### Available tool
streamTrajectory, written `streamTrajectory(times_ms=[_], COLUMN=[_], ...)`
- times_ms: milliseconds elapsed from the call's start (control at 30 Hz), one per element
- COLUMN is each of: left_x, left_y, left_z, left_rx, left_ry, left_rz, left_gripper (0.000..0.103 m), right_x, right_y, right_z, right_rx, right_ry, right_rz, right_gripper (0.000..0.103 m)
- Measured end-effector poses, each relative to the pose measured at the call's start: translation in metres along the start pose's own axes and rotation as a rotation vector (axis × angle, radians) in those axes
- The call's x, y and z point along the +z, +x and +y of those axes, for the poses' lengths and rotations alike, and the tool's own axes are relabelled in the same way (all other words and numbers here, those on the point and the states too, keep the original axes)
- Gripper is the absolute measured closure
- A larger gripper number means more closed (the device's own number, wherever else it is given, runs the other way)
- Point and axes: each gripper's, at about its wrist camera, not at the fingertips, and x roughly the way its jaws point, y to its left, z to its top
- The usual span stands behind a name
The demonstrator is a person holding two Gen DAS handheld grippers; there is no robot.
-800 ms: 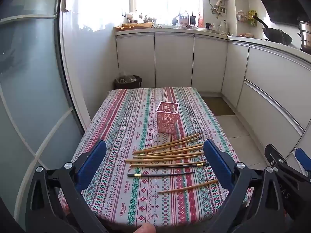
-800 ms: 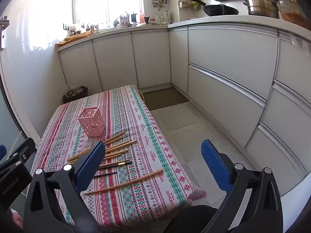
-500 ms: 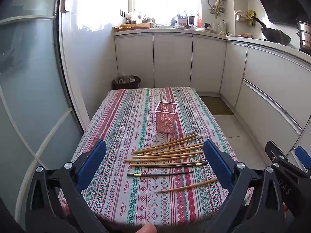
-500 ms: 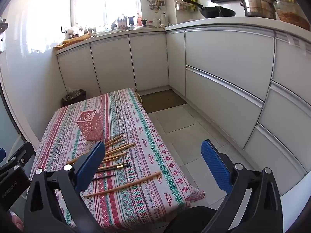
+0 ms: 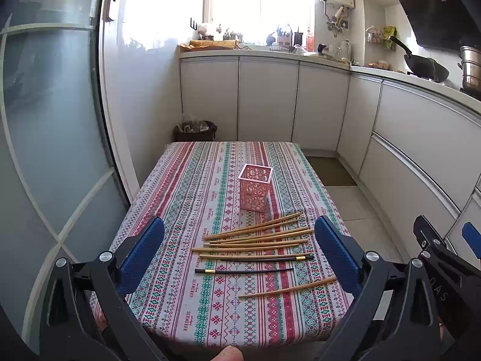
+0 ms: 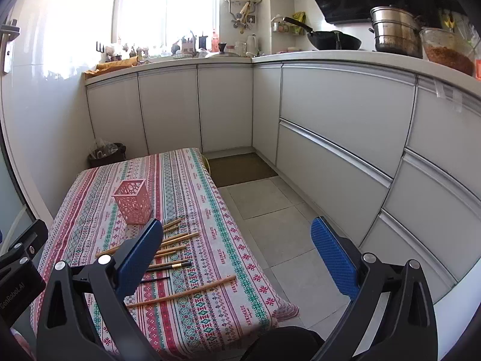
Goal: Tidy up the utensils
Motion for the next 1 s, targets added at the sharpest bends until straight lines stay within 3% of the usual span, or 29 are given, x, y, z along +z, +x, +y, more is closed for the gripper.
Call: streamTrajectory(times_ms=[1000], left_x=[-0.001], left_y=[-0.032], left_z=[-0.021], left_rx=[-0.079], left_ry=[0.013], left_rz=[-0.004], left_gripper=[0.007], right_x=[0.001], right_y=[-0.028], right_z=[-0.039], right_rx=[-0.034], right_ry=[0.066], right_rz=[-0.013], right_gripper=[0.007])
